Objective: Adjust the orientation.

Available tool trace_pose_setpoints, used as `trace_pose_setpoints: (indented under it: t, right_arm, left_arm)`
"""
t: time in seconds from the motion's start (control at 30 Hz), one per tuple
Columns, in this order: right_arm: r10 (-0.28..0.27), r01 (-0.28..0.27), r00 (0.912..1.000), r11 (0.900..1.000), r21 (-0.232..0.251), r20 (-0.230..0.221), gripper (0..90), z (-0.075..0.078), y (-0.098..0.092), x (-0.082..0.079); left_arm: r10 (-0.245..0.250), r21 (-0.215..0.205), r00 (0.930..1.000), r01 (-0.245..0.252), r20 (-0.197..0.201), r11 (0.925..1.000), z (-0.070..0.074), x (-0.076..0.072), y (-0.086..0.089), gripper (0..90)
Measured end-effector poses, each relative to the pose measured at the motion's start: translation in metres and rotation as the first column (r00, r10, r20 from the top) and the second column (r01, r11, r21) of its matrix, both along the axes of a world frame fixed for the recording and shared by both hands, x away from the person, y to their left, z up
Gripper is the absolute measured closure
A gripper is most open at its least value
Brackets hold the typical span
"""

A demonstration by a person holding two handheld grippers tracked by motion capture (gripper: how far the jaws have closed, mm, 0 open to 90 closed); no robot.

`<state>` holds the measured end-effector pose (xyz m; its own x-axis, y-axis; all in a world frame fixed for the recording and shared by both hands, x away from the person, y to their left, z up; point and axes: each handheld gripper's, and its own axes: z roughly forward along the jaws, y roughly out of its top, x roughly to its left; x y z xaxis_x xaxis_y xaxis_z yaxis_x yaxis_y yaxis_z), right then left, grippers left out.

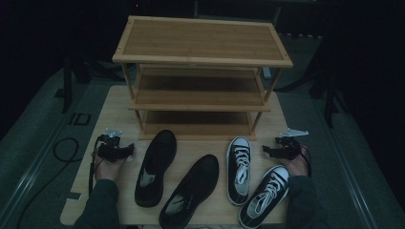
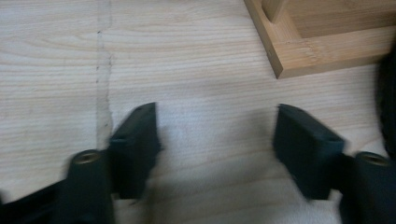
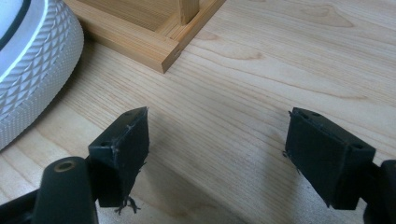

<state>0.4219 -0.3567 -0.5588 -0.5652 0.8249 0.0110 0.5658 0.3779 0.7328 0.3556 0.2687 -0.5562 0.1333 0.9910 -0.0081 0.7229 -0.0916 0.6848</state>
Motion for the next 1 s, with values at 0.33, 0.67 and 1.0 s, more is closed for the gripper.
trace_pose_setpoints:
  t: [0.33, 0.67, 1.0]
  right_arm:
    - [0.000, 0.000, 1.0000, 1.000, 0.001, 0.000, 21.6, 0.000, 0.000, 0.000]
    - [0.000, 0.000, 1.0000, 1.000, 0.004, -0.001, 21.7, 0.000, 0.000, 0.000]
    - [0.002, -0.002, 1.0000, 1.000, 0.003, -0.001, 21.6, 0.000, 0.000, 0.000]
  left_arm:
    - [-0.067, 0.003, 0.9976, 0.067, 0.021, 0.9978, 0.018, -0.013, -0.002, 41.0]
    - [-0.142, -0.010, 0.9884, 0.143, 0.053, 0.9897, 0.046, -0.031, -0.010, 42.1]
    - [-0.214, -0.014, 0.9724, 0.217, 0.092, 0.9762, 0.076, -0.048, -0.021, 42.3]
